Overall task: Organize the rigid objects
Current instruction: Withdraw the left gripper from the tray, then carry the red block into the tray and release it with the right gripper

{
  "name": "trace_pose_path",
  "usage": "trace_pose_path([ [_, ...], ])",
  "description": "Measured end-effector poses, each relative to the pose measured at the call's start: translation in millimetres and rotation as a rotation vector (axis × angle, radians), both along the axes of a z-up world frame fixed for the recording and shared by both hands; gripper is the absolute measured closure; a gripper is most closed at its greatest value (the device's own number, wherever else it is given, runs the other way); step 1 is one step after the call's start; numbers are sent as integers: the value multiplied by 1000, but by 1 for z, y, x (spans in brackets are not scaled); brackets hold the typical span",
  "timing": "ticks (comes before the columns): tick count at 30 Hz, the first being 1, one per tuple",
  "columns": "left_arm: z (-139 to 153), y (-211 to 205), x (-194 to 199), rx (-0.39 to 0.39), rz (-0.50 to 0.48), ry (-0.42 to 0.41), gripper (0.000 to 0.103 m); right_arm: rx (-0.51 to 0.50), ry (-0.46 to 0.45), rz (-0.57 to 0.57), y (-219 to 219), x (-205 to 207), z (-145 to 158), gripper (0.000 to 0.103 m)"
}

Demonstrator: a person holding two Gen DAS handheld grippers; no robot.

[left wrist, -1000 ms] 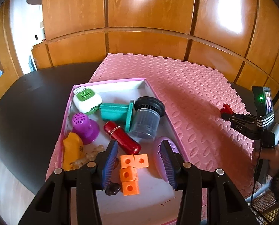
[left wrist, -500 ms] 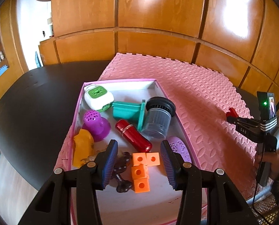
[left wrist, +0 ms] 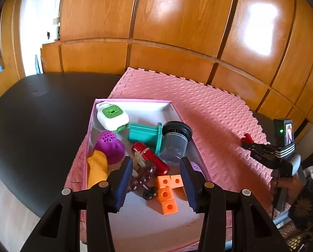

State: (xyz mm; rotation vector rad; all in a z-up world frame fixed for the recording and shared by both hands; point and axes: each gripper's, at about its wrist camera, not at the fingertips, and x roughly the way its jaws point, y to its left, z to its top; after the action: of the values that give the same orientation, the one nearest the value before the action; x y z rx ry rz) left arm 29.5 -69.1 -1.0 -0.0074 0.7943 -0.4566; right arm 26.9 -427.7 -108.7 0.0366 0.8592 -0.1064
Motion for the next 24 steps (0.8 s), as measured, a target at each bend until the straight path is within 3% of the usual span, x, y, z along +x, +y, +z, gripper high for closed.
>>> trace_pose_path([
  [8, 25, 43, 8, -48, 122, -75, 56, -3, 0, 0, 0, 0, 0, 89],
  [14, 16, 75, 19, 23, 270, -56, 56, -37, 4, 1, 5, 0, 0, 89],
  [21, -2, 81, 20, 72, 304, -25, 56, -30, 26, 0, 16, -4, 4, 89],
  [24, -6, 79, 19, 76, 302, -21, 55, 33, 28, 16, 23, -9, 10, 89],
])
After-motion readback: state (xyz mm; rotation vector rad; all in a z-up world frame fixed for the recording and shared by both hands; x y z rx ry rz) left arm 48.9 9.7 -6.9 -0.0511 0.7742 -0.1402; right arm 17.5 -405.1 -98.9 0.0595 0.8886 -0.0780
